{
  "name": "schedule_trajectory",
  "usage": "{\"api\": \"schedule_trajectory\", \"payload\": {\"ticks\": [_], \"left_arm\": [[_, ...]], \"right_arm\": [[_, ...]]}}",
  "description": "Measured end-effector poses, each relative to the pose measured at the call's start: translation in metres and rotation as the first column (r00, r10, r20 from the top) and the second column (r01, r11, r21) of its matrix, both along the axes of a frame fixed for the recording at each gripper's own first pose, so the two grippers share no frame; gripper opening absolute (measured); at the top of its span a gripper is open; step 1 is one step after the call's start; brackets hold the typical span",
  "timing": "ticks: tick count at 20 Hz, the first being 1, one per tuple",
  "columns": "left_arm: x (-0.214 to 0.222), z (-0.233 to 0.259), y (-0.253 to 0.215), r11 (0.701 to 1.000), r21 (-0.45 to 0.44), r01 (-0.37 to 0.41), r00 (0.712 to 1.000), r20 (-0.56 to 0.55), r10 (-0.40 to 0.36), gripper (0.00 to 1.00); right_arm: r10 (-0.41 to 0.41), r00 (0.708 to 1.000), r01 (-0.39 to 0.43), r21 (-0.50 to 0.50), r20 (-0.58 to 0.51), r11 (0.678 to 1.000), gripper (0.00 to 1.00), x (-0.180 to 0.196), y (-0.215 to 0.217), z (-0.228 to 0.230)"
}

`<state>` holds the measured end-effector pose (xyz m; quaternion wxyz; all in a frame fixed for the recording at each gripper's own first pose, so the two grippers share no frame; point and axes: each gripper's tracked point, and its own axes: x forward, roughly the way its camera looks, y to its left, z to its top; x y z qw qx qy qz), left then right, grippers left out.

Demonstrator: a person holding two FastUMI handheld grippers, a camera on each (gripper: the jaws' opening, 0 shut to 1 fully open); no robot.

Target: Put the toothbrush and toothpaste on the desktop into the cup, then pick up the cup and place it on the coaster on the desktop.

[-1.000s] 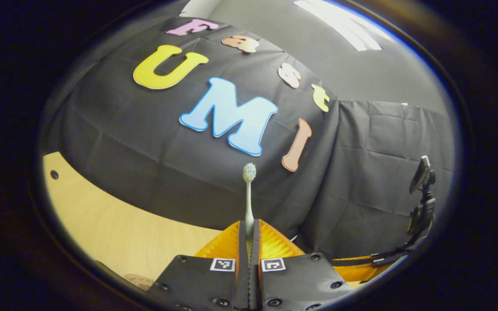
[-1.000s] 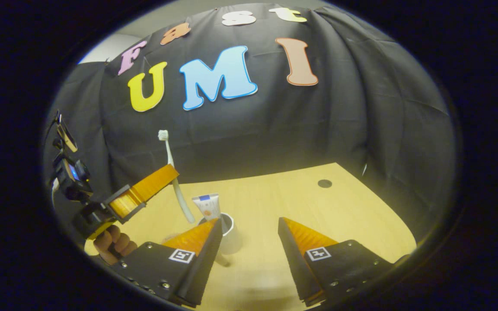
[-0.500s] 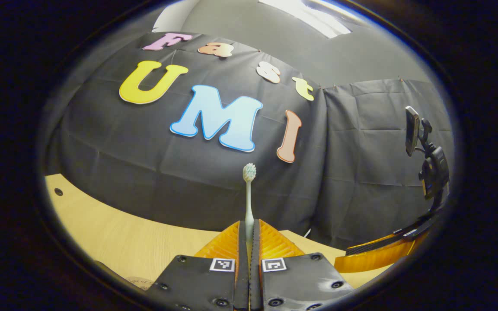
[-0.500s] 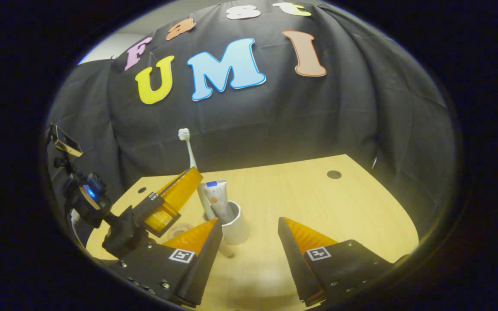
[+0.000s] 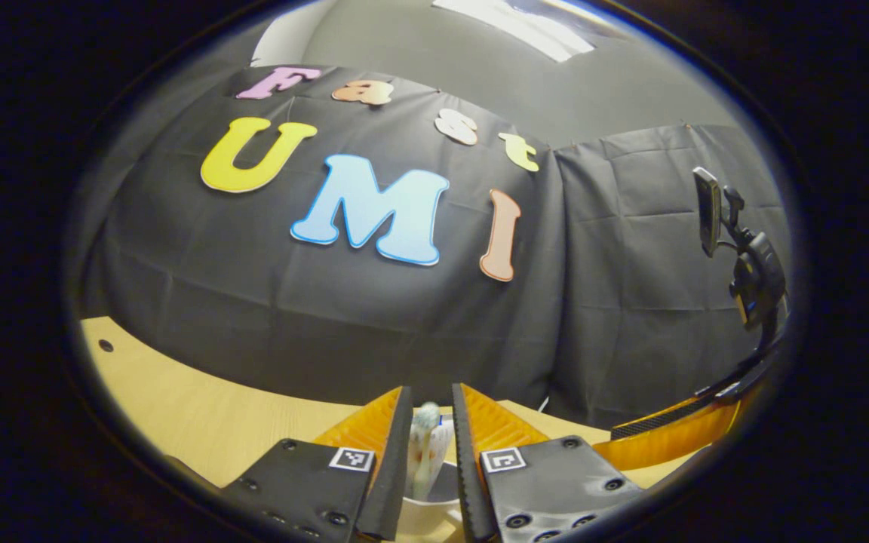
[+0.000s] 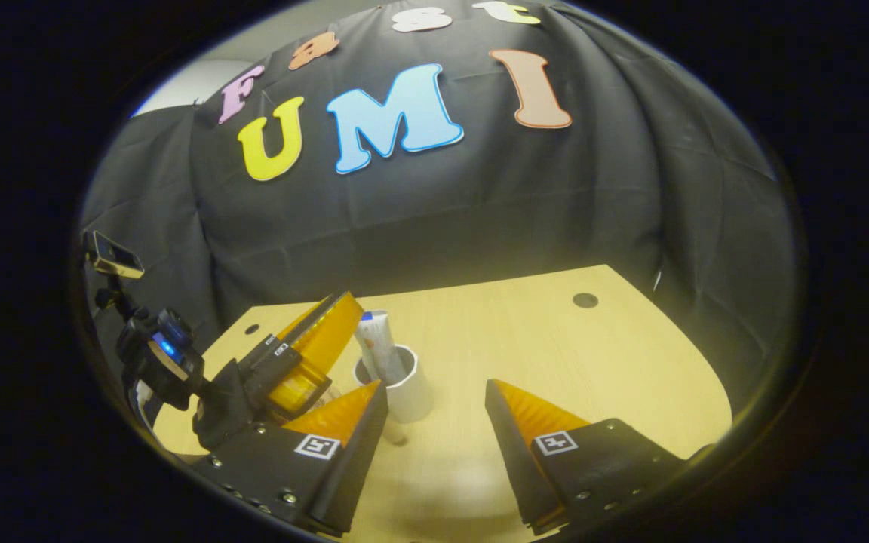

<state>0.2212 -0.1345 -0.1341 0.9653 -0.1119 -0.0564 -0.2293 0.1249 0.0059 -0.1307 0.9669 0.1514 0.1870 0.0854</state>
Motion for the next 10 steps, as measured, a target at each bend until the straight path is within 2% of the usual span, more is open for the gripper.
{"api": "schedule_trajectory", "payload": {"ticks": [1,2,3,4,8,9,10], "left_arm": [[-0.001,0.000,-0.001,1.000,0.005,0.007,1.000,-0.005,-0.007,0.46],[-0.003,0.001,-0.001,1.000,0.013,0.006,1.000,-0.012,-0.006,0.43],[-0.006,0.002,0.002,1.000,0.023,0.006,1.000,-0.019,-0.006,0.45],[-0.008,0.001,0.005,0.999,0.033,-0.004,1.000,-0.025,0.005,0.56],[-0.020,0.012,0.011,0.998,0.054,-0.010,0.999,-0.041,0.012,0.69],[-0.025,0.016,0.014,0.998,0.064,-0.010,0.999,-0.043,0.013,0.68],[-0.030,0.018,0.016,0.997,0.075,-0.014,0.999,-0.043,0.017,0.75]], "right_arm": [[0.002,1.000,-0.002,0.001,0.000,1.000,0.78,0.001,0.001,0.000],[0.002,1.000,-0.002,0.001,-0.004,1.000,0.78,0.001,0.002,0.001],[0.000,1.000,0.000,0.000,-0.011,1.000,0.78,0.001,0.004,0.000],[0.002,1.000,-0.002,0.001,-0.016,1.000,0.78,0.000,0.004,0.001],[-0.001,0.999,0.001,-0.015,-0.046,1.000,0.78,0.000,0.008,0.002],[-0.001,0.998,0.000,-0.017,-0.058,1.000,0.78,0.000,0.011,0.002],[0.001,0.998,-0.003,-0.017,-0.070,1.000,0.78,0.000,0.014,0.003]]}}
